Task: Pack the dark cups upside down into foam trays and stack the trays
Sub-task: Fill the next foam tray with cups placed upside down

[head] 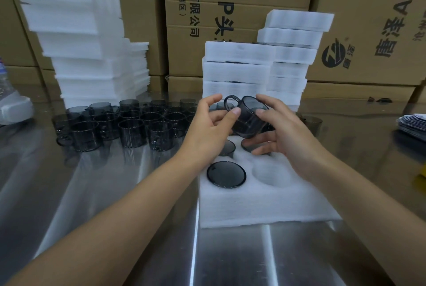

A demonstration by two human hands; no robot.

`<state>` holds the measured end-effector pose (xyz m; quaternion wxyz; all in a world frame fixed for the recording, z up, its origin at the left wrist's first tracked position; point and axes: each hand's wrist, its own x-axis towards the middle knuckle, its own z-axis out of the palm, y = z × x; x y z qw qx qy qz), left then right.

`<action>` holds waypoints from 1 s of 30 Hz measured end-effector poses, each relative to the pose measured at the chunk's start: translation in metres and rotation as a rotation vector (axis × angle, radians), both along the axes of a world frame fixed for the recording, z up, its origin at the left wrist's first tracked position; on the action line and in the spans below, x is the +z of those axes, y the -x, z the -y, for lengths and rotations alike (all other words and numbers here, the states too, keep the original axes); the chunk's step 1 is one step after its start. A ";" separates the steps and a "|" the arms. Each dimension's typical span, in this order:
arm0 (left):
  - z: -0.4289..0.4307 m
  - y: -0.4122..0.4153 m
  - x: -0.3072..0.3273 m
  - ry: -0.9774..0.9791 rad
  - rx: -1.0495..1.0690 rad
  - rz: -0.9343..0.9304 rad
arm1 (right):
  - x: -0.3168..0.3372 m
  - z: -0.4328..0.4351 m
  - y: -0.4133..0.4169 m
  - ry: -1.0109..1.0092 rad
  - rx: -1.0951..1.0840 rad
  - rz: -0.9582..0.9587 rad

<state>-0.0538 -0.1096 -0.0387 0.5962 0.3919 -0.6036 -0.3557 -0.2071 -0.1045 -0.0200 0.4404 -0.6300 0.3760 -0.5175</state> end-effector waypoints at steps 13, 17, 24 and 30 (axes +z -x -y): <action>-0.002 0.001 0.001 -0.005 -0.059 0.125 | 0.015 0.003 0.030 0.122 -0.087 -0.440; -0.004 0.001 0.002 -0.010 -0.089 0.193 | 0.019 0.000 0.035 0.151 0.008 -0.514; -0.005 -0.001 0.005 -0.016 -0.164 0.232 | 0.025 -0.008 0.041 0.157 0.089 -0.576; -0.006 -0.006 0.011 0.003 -0.184 0.326 | 0.029 -0.014 0.045 0.070 0.176 -0.638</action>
